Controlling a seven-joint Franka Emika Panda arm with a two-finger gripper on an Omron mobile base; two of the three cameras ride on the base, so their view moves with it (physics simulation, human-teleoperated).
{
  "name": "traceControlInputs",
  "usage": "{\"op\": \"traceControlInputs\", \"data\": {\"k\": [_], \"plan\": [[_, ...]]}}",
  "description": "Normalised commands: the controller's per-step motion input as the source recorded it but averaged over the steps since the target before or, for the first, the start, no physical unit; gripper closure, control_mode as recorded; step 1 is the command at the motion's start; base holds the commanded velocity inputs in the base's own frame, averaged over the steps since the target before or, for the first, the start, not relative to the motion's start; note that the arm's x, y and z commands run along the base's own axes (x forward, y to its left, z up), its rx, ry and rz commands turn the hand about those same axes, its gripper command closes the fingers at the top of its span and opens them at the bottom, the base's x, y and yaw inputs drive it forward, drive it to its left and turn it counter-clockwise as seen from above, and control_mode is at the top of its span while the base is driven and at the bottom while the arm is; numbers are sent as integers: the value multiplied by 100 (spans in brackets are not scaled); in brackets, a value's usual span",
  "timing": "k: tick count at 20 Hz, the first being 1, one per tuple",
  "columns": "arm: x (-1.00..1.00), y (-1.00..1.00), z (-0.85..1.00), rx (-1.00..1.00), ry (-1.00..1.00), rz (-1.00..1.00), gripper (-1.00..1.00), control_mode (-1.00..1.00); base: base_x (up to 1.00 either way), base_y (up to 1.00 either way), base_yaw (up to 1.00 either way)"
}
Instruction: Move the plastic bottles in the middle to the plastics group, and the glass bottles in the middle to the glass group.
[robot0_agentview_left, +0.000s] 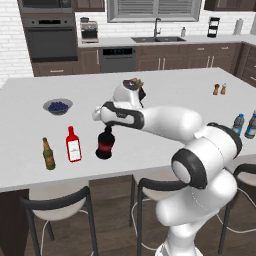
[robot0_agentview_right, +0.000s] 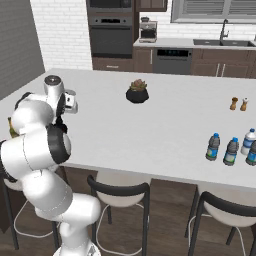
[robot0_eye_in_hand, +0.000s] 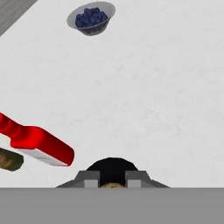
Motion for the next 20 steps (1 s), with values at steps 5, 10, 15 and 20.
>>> {"op": "traceControlInputs", "data": {"k": [5,10,15,20], "plan": [[10,40,-22,0,6,0,100,-100,0,0,0],[11,35,-23,0,4,0,100,-100,0,0,0],[8,28,-23,0,0,0,100,-100,0,0,0],[-1,20,-37,-3,1,0,100,-100,0,0,0]]}}
